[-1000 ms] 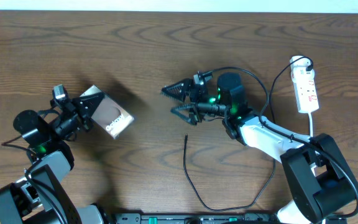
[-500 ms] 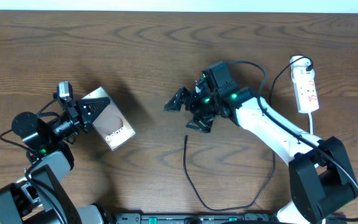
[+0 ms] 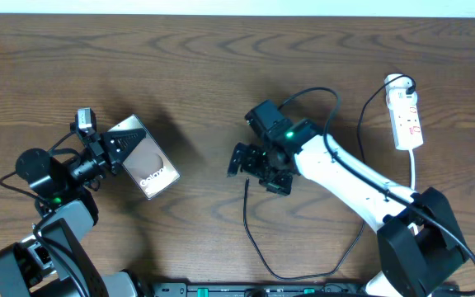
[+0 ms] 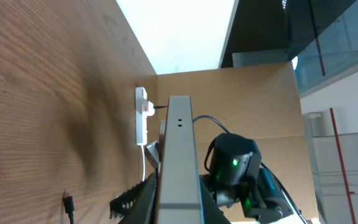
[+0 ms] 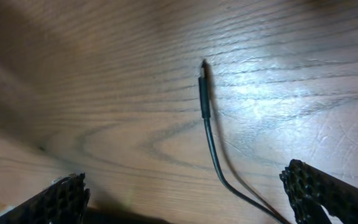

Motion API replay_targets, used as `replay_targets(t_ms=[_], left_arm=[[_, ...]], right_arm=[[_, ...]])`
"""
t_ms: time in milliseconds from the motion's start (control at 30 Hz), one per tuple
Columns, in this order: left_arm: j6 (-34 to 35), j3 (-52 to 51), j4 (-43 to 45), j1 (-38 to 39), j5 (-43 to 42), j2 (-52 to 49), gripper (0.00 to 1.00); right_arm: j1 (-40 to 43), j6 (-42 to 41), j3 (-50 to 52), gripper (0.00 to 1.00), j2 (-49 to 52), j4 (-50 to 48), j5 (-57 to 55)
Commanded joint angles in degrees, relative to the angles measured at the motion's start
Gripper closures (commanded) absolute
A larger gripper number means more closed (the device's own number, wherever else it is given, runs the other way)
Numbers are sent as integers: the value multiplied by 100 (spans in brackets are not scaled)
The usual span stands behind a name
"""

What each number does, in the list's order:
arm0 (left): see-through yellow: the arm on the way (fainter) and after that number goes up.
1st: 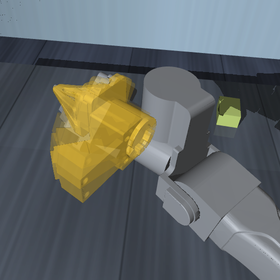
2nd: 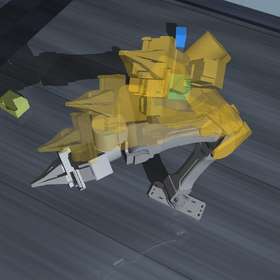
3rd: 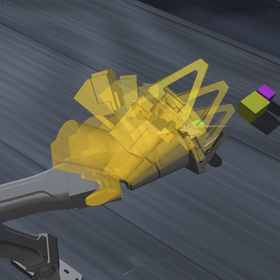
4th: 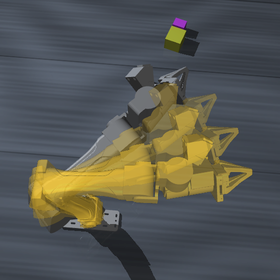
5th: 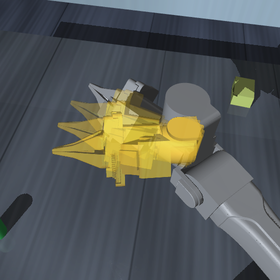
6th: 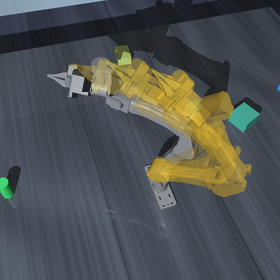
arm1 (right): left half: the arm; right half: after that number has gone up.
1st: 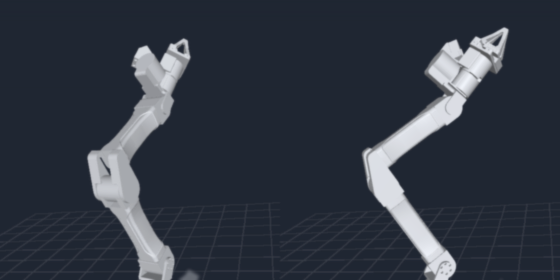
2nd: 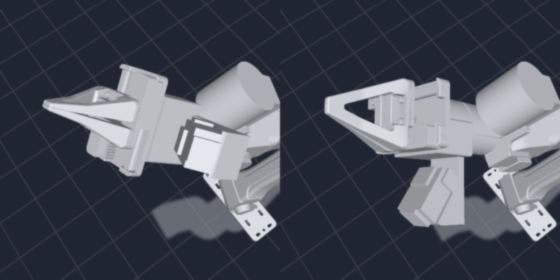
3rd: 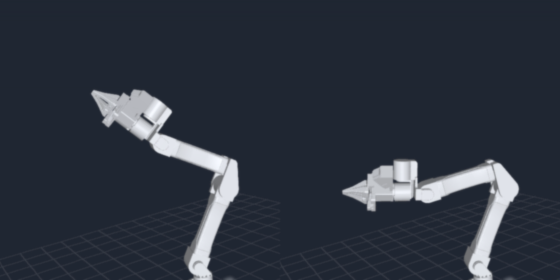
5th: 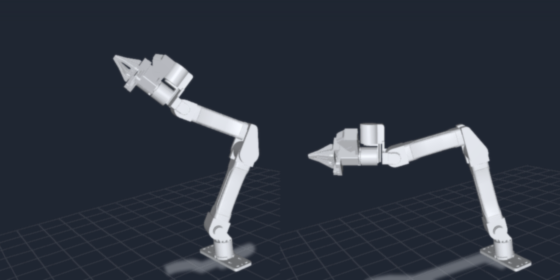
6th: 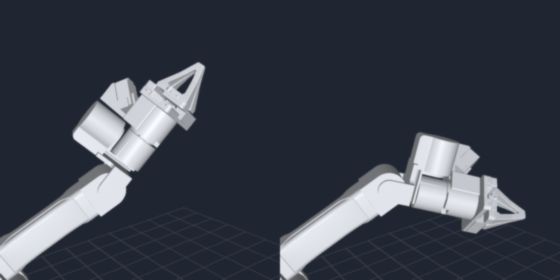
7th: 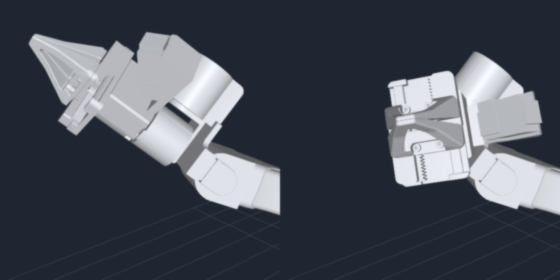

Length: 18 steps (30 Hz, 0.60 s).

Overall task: Plug charger to phone and switch on socket
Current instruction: 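Move the open right gripper over the black cable's connector end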

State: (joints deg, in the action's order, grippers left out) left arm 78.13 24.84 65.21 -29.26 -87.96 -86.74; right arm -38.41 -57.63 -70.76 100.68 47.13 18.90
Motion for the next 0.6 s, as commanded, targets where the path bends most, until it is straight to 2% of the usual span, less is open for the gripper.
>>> replay_targets(t_ms=[0,200,567], left_arm=[[-35,92,68,-37,-7,70,93],[-35,92,68,-37,-9,70,92],[-37,92,68,-37,20,70,92]], right_arm=[[-205,98,-72,1,17,-35,-295],[-380,83,-68,1,17,2,-529],[-31,114,-81,1,61,560,-378]])
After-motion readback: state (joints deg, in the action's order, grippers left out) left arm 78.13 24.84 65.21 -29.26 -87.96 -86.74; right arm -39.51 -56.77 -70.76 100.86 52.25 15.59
